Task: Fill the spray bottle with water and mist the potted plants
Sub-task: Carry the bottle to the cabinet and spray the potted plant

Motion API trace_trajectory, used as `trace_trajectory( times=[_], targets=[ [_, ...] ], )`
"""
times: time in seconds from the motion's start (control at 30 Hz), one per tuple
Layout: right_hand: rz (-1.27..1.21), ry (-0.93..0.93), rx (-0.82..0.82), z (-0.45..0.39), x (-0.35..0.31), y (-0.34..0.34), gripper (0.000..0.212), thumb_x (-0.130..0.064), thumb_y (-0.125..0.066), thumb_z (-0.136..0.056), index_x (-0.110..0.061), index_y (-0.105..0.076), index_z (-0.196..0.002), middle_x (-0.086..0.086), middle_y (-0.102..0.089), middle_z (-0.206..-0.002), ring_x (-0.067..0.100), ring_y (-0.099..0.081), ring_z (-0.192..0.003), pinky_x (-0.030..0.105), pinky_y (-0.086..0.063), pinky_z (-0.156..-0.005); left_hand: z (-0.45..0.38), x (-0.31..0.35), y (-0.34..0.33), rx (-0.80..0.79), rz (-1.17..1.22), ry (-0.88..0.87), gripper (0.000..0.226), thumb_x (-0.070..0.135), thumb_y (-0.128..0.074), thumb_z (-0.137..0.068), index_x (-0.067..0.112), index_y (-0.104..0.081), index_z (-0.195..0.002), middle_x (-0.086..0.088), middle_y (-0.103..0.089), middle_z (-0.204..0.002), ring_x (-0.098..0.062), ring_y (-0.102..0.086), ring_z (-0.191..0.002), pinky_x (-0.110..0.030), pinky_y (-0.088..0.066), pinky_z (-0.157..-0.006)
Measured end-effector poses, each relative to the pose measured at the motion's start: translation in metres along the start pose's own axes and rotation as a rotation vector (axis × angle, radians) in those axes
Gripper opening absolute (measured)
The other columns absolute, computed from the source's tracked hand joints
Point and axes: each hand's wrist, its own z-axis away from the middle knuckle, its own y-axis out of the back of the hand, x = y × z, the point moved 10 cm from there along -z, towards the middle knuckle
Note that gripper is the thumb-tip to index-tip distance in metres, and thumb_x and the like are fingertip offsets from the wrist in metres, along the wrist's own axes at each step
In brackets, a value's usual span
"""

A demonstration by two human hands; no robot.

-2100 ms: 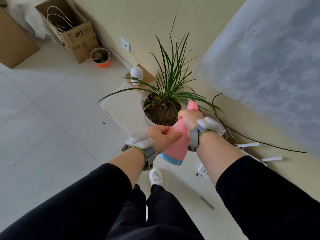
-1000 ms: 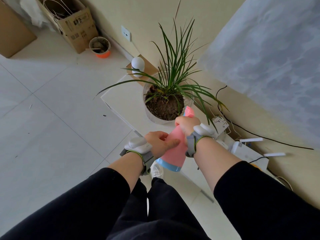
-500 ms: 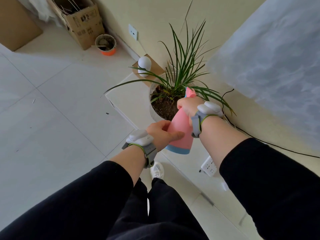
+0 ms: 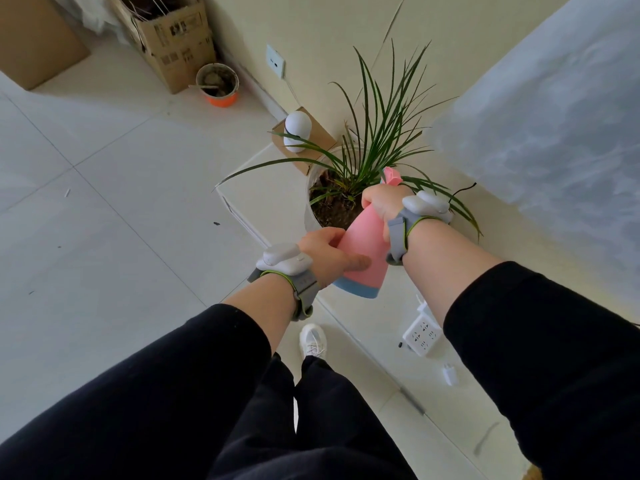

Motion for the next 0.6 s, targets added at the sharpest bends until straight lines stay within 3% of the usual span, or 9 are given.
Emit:
trace_trajectory(
  times=[0.2, 0.37, 0.43, 0.5, 0.6],
  targets=[
    [0.036, 0.014, -0.003, 0.009, 0.001, 0.007, 0.023, -0.017, -0.063, -0.078, -0.020, -0.042, -0.069, -0.002, -0.044, -0.075, 0.023, -0.047, -0.091, 0.038, -0.046, -0.089, 0.008, 0.001, -0.002, -0.036, -0.001, 0.012, 0.064, 0.029, -0.082, -0.071, 0.017, -0.058, -0.129, 0.000, -0.064, -0.120, -0.021, -0.060, -0.108, -0.036, -0.049, -0.096],
    [0.102, 0.084, 0.036, 0.016, -0.005, 0.026, 0.021, -0.013, -0.061, -0.077, -0.017, -0.043, -0.066, 0.001, -0.044, -0.070, 0.019, -0.043, -0.063, 0.030, -0.042, -0.063, 0.012, 0.010, -0.007, -0.068, 0.024, 0.013, 0.055, 0.037, -0.084, -0.066, 0.021, -0.066, -0.116, 0.003, -0.068, -0.110, -0.018, -0.063, -0.101, -0.035, -0.052, -0.093],
    [0.126, 0.093, 0.028, 0.017, -0.013, 0.037, 0.017, -0.009, -0.054, -0.079, -0.006, -0.042, -0.066, 0.012, -0.037, -0.065, 0.027, -0.039, -0.061, 0.029, -0.030, -0.056, 0.014, 0.019, -0.012, -0.074, 0.054, -0.011, 0.053, 0.037, -0.084, -0.066, 0.021, -0.068, -0.114, 0.003, -0.068, -0.108, -0.018, -0.064, -0.100, -0.035, -0.052, -0.093],
    [0.155, 0.099, 0.000, 0.022, -0.024, 0.047, 0.011, -0.006, -0.051, -0.077, 0.004, -0.046, -0.077, 0.026, -0.038, -0.075, 0.038, -0.042, -0.070, 0.029, -0.027, -0.056, 0.016, 0.031, -0.018, -0.088, 0.092, -0.040, 0.053, 0.034, -0.084, -0.067, 0.020, -0.067, -0.116, 0.001, -0.069, -0.110, -0.017, -0.064, -0.100, -0.033, -0.052, -0.092],
    [0.226, 0.168, 0.074, 0.029, -0.036, 0.069, 0.007, -0.012, -0.060, -0.074, -0.011, -0.053, -0.076, 0.006, -0.051, -0.072, 0.022, -0.050, -0.066, 0.026, -0.040, -0.057, 0.019, 0.049, -0.031, -0.121, 0.140, -0.064, 0.057, 0.031, -0.083, -0.070, 0.016, -0.064, -0.122, 0.000, -0.068, -0.113, -0.017, -0.064, -0.099, -0.030, -0.051, -0.091]
  ],
)
